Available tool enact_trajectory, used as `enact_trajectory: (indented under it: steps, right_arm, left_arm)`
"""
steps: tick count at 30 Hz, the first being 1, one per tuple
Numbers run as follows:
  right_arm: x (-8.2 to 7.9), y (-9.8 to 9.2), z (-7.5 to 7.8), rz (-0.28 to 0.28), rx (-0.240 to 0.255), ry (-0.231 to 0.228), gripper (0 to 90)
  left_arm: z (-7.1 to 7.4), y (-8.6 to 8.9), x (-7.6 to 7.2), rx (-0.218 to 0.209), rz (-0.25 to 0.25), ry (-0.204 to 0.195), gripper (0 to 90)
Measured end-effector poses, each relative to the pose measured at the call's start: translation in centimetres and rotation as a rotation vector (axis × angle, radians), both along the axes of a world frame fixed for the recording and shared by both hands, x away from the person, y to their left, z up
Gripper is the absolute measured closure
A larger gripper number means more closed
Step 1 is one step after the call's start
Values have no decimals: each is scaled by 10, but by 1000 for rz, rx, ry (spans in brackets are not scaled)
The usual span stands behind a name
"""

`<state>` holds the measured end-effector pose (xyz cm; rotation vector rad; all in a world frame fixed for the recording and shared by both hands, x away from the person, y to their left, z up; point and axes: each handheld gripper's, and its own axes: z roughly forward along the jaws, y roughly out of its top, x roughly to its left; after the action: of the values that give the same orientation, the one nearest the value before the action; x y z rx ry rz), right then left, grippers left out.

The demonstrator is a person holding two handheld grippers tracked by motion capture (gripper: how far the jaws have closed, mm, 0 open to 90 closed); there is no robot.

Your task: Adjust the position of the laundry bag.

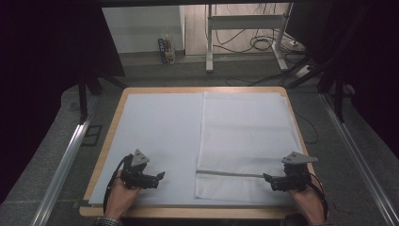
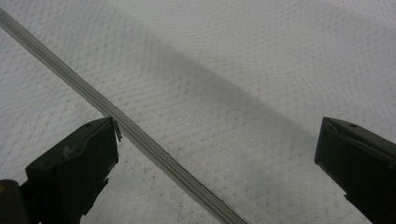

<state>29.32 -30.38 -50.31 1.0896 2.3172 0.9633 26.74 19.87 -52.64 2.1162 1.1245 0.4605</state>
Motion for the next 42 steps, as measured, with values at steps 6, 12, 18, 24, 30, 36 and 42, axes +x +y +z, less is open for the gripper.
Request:
enact_trajectory:
  steps: [6,12,18,24,30,36,42]
  right_arm:
    - [0,2,0,2,-14,-7,0]
    - [-1,2,2,-3,-17,-8,0]
    - [0,0,2,-16,-21,-9,3]
    - [1,-2,2,-22,-30,-8,4]
    - [1,-4,1,-30,-46,-2,6]
    - [1,-6,1,-34,-53,-3,8]
    - [1,-5,0,-38,-57,-6,9]
  left_arm:
    - [3,-10,5,-62,-29,20,55]
    - [5,-23,12,-58,-49,3,124]
    - [7,-33,19,-91,-81,14,198]
    - [9,-48,27,-103,-115,16,281]
    - [13,-65,38,-124,-152,13,444]
    - [12,-83,46,-102,-196,21,531]
    - [11,-100,57,-94,-218,3,510]
